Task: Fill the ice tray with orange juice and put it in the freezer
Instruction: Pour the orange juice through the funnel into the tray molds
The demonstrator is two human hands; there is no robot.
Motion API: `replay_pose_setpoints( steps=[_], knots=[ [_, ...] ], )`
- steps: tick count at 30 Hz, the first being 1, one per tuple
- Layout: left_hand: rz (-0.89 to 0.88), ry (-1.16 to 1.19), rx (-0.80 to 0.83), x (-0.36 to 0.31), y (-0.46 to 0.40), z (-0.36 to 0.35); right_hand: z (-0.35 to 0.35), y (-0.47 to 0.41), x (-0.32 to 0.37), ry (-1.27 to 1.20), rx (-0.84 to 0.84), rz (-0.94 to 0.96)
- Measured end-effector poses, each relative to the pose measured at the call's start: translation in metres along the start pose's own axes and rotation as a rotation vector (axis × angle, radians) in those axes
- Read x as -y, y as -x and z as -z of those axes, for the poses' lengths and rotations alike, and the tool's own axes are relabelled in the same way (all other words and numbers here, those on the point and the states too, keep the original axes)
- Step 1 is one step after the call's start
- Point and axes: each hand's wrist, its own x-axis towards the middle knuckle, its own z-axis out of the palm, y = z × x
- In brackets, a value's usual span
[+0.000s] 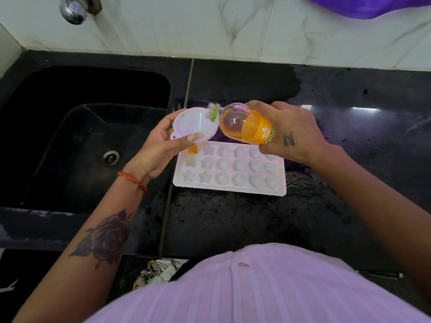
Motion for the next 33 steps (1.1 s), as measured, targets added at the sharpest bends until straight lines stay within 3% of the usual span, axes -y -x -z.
replay_pose_setpoints(
  steps=[6, 33],
  knots=[
    [0.032, 0.007, 0.065, 0.003, -0.003, -0.009, 0.002, 0.011, -0.007, 0.055, -0.006, -0.015],
    [0.072, -0.043, 0.074, 0.008, -0.01, -0.014, 0.005, 0.008, -0.01, 0.294, -0.034, -0.013]
  ],
)
